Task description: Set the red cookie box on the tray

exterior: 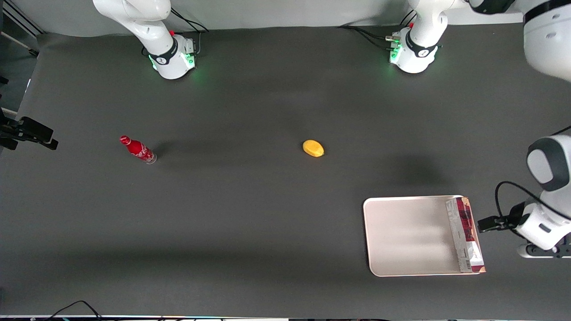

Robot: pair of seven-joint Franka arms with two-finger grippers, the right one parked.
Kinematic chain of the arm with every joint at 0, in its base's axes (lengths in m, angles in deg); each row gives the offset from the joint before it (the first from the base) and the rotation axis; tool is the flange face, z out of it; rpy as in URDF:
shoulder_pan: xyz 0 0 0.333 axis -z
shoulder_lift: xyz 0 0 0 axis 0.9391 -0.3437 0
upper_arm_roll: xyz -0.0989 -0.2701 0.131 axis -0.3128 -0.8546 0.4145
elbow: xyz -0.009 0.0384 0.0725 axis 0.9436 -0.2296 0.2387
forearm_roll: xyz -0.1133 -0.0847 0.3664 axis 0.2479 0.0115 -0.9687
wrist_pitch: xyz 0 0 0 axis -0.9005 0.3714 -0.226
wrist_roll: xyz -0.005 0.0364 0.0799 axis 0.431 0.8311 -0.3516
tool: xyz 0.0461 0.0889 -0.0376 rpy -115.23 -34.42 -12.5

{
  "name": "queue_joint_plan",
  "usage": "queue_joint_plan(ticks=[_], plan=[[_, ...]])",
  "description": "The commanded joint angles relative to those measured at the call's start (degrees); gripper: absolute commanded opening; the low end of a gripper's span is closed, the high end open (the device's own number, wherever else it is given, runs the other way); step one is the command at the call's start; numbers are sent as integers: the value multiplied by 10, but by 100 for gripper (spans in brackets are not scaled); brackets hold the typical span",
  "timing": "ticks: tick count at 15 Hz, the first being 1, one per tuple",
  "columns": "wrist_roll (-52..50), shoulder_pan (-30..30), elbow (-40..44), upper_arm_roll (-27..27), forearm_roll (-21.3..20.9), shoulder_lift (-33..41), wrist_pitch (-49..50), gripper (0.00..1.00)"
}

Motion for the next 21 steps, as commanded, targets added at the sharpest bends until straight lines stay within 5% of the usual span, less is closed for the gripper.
queue_joint_plan(ticks=[1,9,21], plan=[[-23,-2,-91,-10,-2,131,68,100],[-97,-10,-134,-82,-39,338,233,100],[-81,-28,-196,-86,-38,412,220,100]])
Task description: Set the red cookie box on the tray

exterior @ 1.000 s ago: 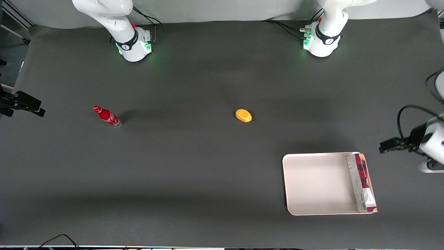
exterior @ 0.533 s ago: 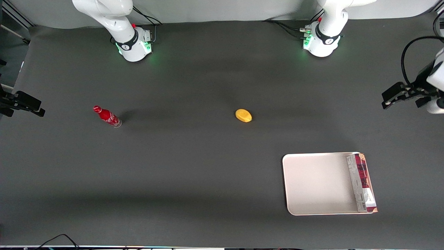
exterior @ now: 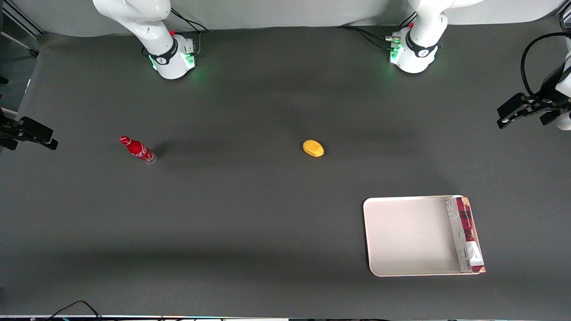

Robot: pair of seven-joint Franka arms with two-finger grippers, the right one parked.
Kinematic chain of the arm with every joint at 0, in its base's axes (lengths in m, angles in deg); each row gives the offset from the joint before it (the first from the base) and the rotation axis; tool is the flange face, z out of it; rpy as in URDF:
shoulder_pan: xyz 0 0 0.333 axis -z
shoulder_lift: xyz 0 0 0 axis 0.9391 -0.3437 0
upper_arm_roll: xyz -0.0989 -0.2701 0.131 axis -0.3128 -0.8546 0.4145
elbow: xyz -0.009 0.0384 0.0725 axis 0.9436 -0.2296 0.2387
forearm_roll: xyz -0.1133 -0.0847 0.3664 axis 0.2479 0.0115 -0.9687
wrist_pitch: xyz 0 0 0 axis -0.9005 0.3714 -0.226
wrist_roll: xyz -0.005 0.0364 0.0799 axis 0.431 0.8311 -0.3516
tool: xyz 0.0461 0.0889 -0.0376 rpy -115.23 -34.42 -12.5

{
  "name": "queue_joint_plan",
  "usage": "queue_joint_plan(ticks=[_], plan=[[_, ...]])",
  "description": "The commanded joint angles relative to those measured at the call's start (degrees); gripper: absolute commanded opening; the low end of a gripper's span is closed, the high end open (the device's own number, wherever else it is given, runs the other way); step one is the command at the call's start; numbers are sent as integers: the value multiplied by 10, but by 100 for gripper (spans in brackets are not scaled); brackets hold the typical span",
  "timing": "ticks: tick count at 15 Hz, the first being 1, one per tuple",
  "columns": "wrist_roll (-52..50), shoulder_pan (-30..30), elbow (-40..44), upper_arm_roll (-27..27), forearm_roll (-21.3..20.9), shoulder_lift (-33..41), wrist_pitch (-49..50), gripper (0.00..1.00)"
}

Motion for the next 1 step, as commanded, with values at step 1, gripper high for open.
queue_joint_plan(ticks=[1], plan=[[8,-6,-18,-6,-5,21,-12,100]])
